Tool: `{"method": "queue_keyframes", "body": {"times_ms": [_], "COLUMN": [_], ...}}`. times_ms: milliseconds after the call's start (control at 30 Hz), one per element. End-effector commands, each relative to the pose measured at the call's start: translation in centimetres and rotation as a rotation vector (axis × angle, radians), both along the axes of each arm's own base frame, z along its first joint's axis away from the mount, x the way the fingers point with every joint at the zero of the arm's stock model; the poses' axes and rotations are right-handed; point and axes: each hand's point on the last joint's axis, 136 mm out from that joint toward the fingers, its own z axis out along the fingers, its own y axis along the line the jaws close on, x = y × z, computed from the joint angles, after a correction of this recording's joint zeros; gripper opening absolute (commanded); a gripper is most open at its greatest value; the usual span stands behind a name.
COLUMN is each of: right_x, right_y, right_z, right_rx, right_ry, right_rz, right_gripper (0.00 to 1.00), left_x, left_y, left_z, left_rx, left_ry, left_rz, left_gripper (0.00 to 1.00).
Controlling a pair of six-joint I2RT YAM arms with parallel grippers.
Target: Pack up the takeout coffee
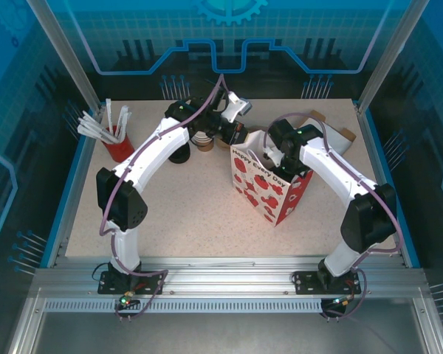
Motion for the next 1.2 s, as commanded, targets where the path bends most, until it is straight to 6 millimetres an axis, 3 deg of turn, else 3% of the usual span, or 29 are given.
{"method": "queue_keyframes", "body": {"times_ms": [0,400,1033,1167], "right_x": [-0.9,-1.1,-1.9,-1.9], "right_y": [0.1,-0.6,-2.2,-2.4], "right_z": [-4.3,-5.1,-8.3,-8.2], "right_rx": [-0.002,-0.039,-0.11,-0.125], "right_ry": [0.134,0.149,0.216,0.214], "right_rz": [-0.01,-0.019,-0.045,-0.045], "right_gripper": [0.3,0.31,0.33,0.34], "left_x": [-0.3,-0.3,-0.3,-0.2], "left_y": [-0.1,-0.1,-0.2,-0.2], "left_z": [0.1,0.2,-0.1,-0.1], "left_rx": [0.01,0.012,0.01,0.009], "left_ry": [-0.005,-0.009,0.002,0.002], "left_rz": [-0.026,-0.025,-0.025,-0.025], "left_gripper": [0.0,0.0,0.0,0.0]}}
